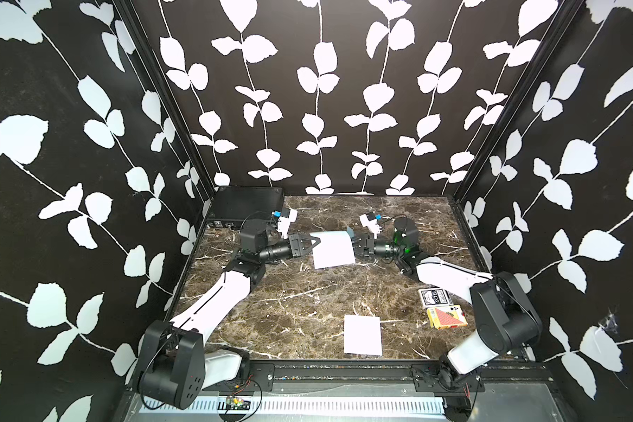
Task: Fold the square paper along the opposite sides
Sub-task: Fold the paper.
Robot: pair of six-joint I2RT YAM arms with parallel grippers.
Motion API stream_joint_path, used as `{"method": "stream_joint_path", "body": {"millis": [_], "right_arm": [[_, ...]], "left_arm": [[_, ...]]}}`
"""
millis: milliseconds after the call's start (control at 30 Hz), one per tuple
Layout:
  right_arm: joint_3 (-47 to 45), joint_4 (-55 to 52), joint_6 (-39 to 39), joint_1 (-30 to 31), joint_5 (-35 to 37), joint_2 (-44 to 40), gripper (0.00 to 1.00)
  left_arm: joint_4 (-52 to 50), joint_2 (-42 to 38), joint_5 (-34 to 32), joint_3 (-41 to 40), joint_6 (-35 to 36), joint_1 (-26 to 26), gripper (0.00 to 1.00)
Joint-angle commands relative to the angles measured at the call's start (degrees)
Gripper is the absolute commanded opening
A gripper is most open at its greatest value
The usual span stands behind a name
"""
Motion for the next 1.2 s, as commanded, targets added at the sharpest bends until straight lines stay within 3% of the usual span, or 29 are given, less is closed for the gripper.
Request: {"method": "stream_joint_path", "body": {"millis": [0,367,800,1033,1167], "right_arm": [[4.0,2.2,0.3,-0.3,-2.2,1.2,0.58],[7.1,2.2,1.8,-1.7,-3.5,1.6,0.62],[0.1,-5.0,-4.8,-1.7,-1.8,-5.0,0.62],[0.7,-21.2,-16.4,-1.6,0.9,-8.0,0.62],[0.9,-23.5,-18.6,-1.6,1.7,-7.9,0.61]], "left_arm": [[1.4,-1.6,1.8,-0.4,0.2,-0.4,0.00],[-2.1,-1.4,0.4,0.1,2.9,-0.6,0.00],[-4.9,-0.2,-0.8,1.6,4.6,-0.5,0.00],[-4.7,-0.4,-0.6,1.4,4.5,-0.5,0.00],[-4.8,-0.9,-0.6,1.3,4.4,-0.6,0.00]]}}
